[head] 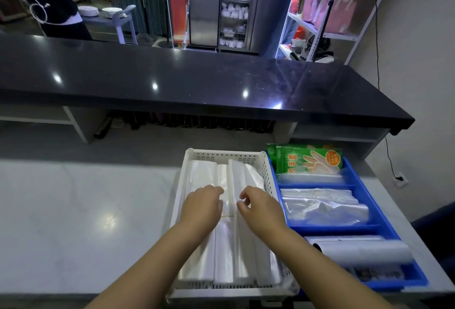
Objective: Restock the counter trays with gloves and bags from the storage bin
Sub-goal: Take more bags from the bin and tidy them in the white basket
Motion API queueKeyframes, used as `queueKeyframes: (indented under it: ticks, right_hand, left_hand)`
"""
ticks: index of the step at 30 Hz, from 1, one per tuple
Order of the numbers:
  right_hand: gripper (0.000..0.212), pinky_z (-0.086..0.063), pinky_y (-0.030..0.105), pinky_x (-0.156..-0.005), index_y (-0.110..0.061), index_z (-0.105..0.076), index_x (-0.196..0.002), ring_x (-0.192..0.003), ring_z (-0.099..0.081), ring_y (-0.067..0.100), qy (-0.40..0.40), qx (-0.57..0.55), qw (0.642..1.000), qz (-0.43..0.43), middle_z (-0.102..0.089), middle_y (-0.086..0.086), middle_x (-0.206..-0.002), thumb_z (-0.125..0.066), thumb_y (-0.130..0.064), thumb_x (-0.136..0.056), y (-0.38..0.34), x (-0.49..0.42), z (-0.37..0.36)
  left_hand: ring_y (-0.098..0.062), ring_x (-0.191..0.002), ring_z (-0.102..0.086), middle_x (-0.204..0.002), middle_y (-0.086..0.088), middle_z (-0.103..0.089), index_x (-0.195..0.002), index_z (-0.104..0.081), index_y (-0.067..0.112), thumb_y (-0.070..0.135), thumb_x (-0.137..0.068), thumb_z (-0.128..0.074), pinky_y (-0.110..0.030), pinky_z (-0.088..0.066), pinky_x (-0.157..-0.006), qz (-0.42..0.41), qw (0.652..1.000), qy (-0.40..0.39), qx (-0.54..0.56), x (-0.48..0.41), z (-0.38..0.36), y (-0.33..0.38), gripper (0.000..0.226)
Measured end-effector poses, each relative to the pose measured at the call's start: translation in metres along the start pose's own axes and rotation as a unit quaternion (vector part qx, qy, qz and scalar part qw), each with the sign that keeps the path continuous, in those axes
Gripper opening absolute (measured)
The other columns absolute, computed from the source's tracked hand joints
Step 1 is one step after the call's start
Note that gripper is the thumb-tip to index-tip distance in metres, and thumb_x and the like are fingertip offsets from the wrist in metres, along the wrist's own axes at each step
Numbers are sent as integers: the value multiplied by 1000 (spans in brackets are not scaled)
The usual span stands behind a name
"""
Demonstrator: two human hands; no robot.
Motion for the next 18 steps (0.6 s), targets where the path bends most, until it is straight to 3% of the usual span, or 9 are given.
queueKeyframes:
  ticks: [8,18]
  right_hand:
    - [17,-48,32,-70,-22,-62,-98,-87,-60,20,22,62,996,52,-65,-3,-101,-47,-26,-91,28,-1,29]
    - [13,-40,28,-58,-24,-61,-77,-74,-58,19,0,52,998,-35,-66,-2,-83,-52,-26,-86,107,-1,53]
  left_hand:
    - [-18,-107,-57,-117,7,-66,-117,-61,28,21,-90,-46,-31,-47,-86,-38,997,71,16,-3,5,40,32]
    - [-15,-111,-54,-118,8,-64,-118,-60,28,26,-90,-46,-30,-44,-86,-31,999,22,36,2,-23,89,31]
Point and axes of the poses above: each hand's wrist, its own x-axis away from the middle knuckle, its own z-axis out of the back of the hand, y = z × x, the point moved 1 cm from there along -x, towards the middle knuckle
